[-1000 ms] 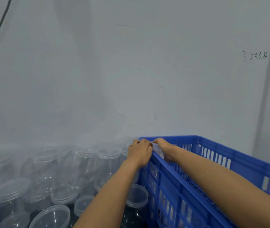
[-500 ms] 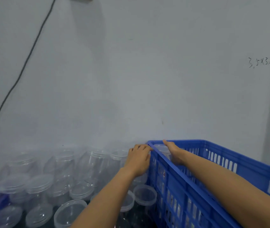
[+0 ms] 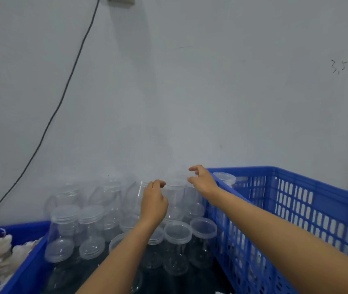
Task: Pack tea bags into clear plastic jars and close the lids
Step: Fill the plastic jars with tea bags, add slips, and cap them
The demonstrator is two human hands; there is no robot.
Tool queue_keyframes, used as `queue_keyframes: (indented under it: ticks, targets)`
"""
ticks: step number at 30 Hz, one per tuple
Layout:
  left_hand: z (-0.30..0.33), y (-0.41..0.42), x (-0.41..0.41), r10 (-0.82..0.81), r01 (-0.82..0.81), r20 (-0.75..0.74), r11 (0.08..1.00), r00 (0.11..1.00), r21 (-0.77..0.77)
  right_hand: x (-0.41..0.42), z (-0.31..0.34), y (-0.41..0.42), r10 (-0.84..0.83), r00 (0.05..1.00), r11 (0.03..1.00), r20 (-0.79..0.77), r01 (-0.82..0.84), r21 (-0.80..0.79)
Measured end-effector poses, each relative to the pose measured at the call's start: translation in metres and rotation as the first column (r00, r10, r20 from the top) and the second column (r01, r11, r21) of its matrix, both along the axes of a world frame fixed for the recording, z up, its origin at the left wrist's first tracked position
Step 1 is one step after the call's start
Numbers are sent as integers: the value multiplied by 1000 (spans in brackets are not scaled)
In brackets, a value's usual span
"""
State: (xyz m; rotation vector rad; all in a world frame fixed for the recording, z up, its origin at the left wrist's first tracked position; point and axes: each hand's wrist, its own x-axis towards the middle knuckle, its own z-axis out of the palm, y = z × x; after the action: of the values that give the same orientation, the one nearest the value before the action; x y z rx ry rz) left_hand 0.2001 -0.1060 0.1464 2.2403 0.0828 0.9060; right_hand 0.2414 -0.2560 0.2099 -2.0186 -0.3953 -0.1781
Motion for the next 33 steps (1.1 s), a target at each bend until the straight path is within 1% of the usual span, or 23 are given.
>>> queue_keyframes:
  ticks: [2, 5, 7, 9, 13, 14, 16, 19, 21, 23, 28, 30, 33]
  targets:
    - [-16, 4, -6, -30, 24, -48, 992, 998, -121, -8, -24, 9, 7, 998, 999, -62, -4, 38]
    - [-40, 10, -9, -74, 51, -115, 980, 991, -193, -13, -58, 19, 5, 985, 997, -174, 8, 72]
    - [-53, 14, -9, -69, 39, -128, 974, 989, -223, -12, -75, 25, -4, 970, 994, -242, 30, 105]
    - [-64, 18, -9, -13, -9, -94, 971, 995, -237, -9, -87, 32, -23, 965, 990, -259, 59, 129]
    - [-71, 29, -8, 192, -186, 0, 954, 981, -235, -6, -99, 57, -6, 968, 979, -251, 58, 197]
    - [-71, 33, -6, 222, -215, 1, 946, 975, -242, -5, -101, 65, 0, 967, 973, -253, 58, 222]
    - [-69, 38, -2, 254, -256, -42, 928, 966, -272, -4, -103, 81, 23, 961, 965, -276, 51, 258]
    - [-65, 44, 5, 217, -259, -159, 905, 963, -338, -3, -106, 102, 77, 944, 966, -321, 10, 260]
    - [-65, 49, 11, 182, -243, -208, 916, 961, -321, 0, -106, 113, 116, 931, 966, -346, -25, 257]
    - [-65, 52, 17, 162, -230, -237, 926, 958, -298, 2, -106, 121, 159, 914, 955, -372, -46, 294]
    - [-63, 52, 23, 120, -202, -264, 930, 957, -307, 5, -109, 132, 222, 877, 912, -427, -31, 410]
    - [-60, 51, 21, 116, -201, -262, 924, 958, -326, 4, -110, 133, 237, 875, 893, -422, -25, 449]
    - [-56, 47, 12, 115, -200, -233, 901, 966, -384, -6, -107, 130, 248, 886, 888, -391, -46, 458]
